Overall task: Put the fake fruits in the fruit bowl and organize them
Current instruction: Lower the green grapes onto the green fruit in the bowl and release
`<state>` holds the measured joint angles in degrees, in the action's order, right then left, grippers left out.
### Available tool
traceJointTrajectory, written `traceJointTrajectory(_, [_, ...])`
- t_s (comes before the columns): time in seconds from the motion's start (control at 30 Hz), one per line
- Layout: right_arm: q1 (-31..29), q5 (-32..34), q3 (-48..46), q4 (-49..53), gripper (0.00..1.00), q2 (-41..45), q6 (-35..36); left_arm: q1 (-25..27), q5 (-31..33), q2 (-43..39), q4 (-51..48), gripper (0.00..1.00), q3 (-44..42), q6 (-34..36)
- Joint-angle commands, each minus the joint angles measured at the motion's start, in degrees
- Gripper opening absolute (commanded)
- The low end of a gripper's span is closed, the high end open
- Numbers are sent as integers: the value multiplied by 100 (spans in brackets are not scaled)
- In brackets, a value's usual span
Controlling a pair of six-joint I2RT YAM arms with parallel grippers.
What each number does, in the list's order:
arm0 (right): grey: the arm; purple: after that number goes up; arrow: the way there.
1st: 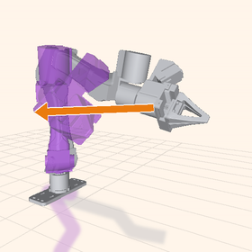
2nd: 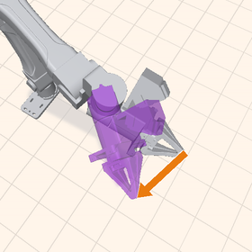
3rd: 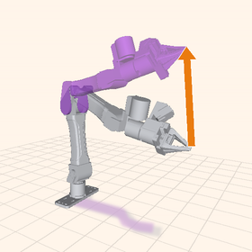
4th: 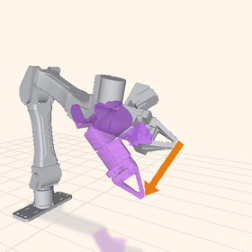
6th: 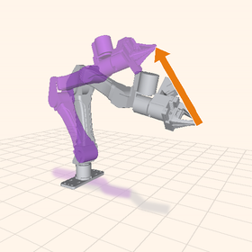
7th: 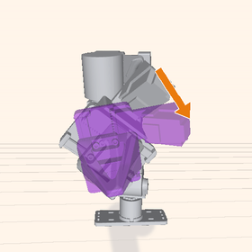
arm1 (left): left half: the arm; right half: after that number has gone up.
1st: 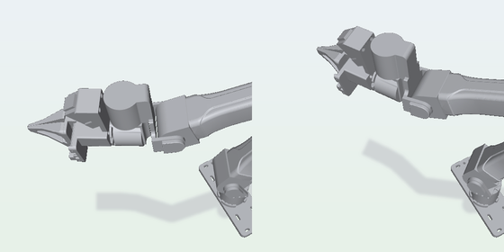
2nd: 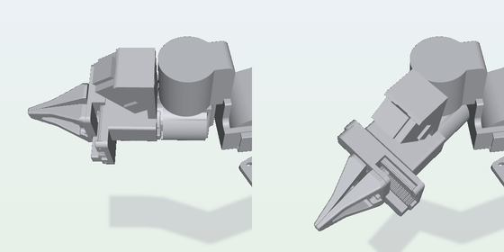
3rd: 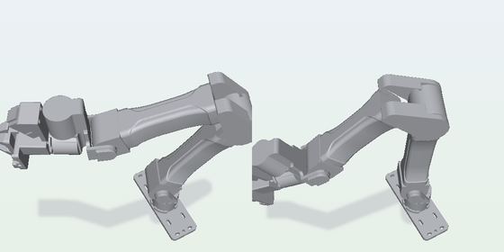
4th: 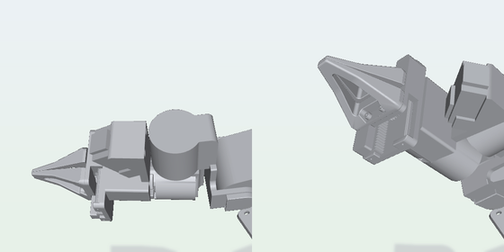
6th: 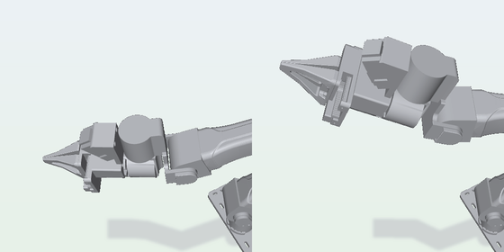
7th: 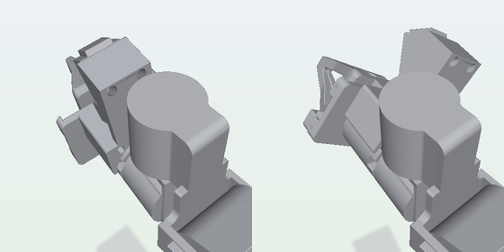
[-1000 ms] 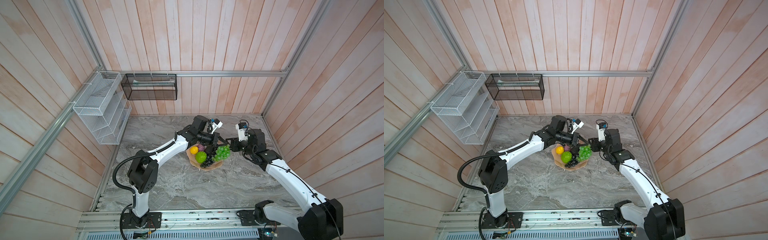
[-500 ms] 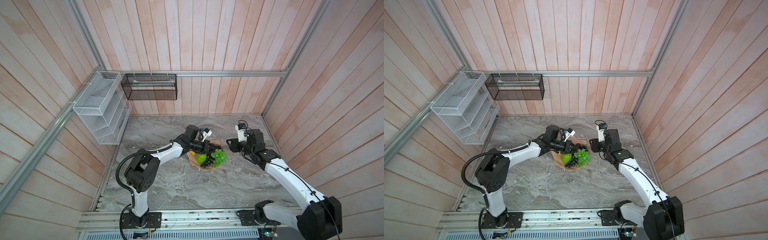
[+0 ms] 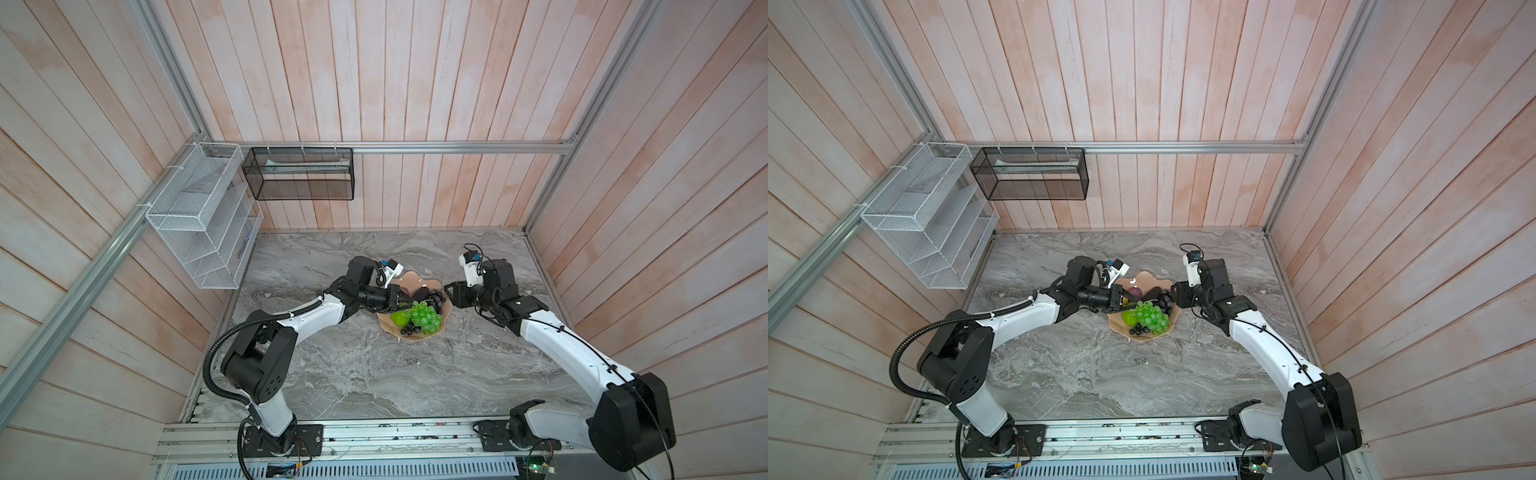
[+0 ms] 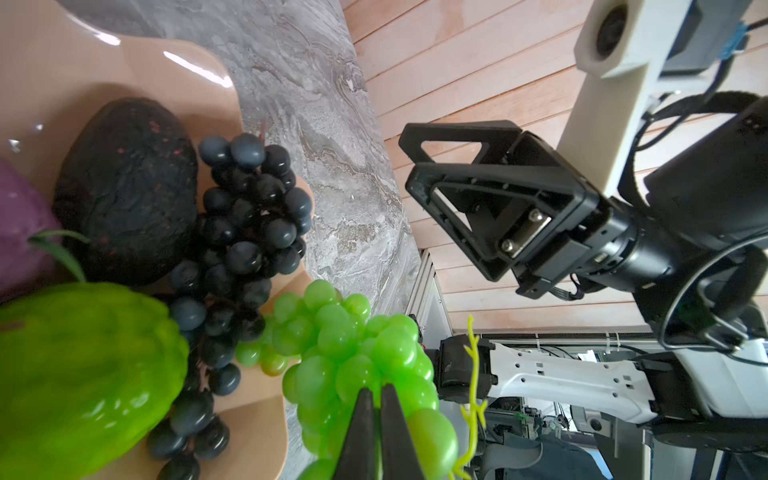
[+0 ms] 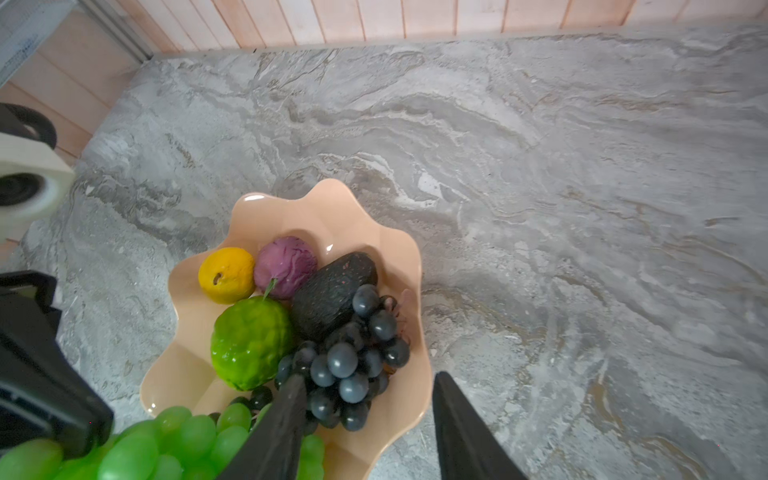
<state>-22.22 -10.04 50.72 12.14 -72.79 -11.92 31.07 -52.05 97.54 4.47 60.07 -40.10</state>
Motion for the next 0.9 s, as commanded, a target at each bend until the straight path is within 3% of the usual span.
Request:
traceJointTrajectory(0.0, [-322,-203,174,-117,50,-191,84,-133,-97,-233,36,0,-153,179])
traceJointTrajectory(0.27, [-1042,-323,-71,-355,46,-419,44,-472,-137,-402,-397,0,-437,550])
traceJointTrajectory(0.67, [-1434,-582,-168,-541,43,-921,85,-869,-193,218,-538,0,-245,866])
traceJointTrajectory(0.87, [-1540,-560,-125,-567,43,-1258,111,-1013,-113,548,-723,10,44,1024])
